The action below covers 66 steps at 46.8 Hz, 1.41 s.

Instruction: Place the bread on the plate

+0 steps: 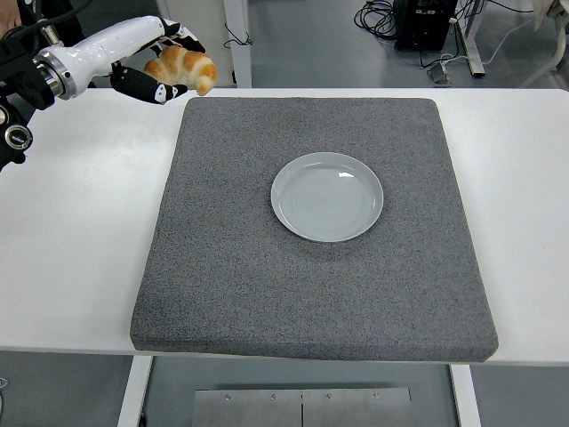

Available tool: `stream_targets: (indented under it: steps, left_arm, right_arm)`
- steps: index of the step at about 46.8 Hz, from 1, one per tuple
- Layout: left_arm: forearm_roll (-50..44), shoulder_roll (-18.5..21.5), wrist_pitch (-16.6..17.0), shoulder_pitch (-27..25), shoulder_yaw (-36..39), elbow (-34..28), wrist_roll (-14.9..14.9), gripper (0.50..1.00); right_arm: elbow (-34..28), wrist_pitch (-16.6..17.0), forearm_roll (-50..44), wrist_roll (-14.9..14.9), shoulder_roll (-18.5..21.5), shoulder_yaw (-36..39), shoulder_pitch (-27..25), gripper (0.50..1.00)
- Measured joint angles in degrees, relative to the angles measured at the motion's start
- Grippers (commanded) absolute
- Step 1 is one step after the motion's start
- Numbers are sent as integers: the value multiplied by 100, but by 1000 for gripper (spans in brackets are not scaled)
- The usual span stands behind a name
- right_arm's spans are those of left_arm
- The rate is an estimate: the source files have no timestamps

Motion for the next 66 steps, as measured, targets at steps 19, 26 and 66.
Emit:
stream_targets:
  steps: [19, 26, 66]
  left_arm:
    - [51, -385, -7, -650, 111, 1, 68, 593]
    - [54, -717, -8, -677, 159, 1, 79, 593]
    - [474, -2098, 88, -508, 585, 78, 164, 595]
  right_arm:
    - [0, -3, 0, 2, 0, 0, 6, 1000]
    - [0, -3, 0, 0, 0, 0, 1, 1000]
    - [0, -3, 0, 0, 0, 0, 4, 1000]
